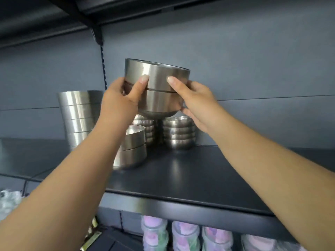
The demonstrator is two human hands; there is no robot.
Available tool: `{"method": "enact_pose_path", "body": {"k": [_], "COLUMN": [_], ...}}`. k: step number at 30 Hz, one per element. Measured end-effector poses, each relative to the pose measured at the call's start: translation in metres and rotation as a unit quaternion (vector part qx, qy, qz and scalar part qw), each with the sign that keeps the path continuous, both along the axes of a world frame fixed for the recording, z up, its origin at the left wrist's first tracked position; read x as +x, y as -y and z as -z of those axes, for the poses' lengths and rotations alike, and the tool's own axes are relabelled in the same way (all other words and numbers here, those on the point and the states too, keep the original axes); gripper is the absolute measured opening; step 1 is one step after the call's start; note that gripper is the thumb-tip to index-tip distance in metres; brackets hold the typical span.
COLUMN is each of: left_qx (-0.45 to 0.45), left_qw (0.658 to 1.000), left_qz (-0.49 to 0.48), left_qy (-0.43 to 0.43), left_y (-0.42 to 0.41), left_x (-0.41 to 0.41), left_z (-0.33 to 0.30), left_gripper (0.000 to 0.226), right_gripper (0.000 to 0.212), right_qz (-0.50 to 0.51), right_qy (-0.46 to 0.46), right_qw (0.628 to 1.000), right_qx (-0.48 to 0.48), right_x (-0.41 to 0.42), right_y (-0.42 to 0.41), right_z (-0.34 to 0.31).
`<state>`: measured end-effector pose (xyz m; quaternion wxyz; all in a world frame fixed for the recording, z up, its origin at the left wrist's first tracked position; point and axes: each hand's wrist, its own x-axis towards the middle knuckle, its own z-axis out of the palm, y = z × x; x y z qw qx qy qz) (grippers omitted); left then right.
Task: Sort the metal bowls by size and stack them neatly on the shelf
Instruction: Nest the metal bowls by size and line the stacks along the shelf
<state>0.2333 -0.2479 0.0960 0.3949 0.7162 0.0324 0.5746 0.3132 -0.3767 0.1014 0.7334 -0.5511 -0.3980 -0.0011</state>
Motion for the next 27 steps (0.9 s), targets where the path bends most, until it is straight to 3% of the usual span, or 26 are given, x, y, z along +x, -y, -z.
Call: {"method": "enact_pose_path", "body": {"k": [8,12,15,17,19,23,27], "left_qx": [-0.063,-0.095,-0.113,-0.127,-0.130,-0.088,-0.102], "left_qw": [0.997,0.993,0.989,0.988,0.989,0.996,0.995], "left_qz": [-0.001,0.006,0.018,0.025,0.029,0.001,-0.005], "left_qy": [-0.036,-0.070,-0.091,-0.080,-0.058,-0.022,-0.010], "left_y": [-0.097,-0.111,-0.119,-0.116,-0.109,-0.100,-0.098], "left_x": [-0.015,-0.005,0.005,0.008,0.010,0.017,0.022], "left_z": [0.033,0.053,0.066,0.071,0.077,0.096,0.102], "left_gripper": [0.053,0.040,0.062,0.074,0.071,0.068,0.068], "right_gripper": [0.020,0.013,0.022,0.036,0.045,0.045,0.045], "right_qz": [0.001,0.034,0.062,0.074,0.069,0.055,0.062], "right_qy": [0.000,0.015,0.023,0.022,0.020,0.010,0.002], "right_qw": [0.998,0.997,0.995,0.994,0.995,0.995,0.994], "right_qx": [-0.057,-0.072,-0.080,-0.076,-0.068,-0.079,-0.088], "right_x": [0.000,0.003,0.005,0.006,0.007,0.006,0.010], "right_y": [-0.108,-0.122,-0.127,-0.130,-0.135,-0.141,-0.141], "right_z": [0.023,0.037,0.047,0.056,0.067,0.082,0.086]}}
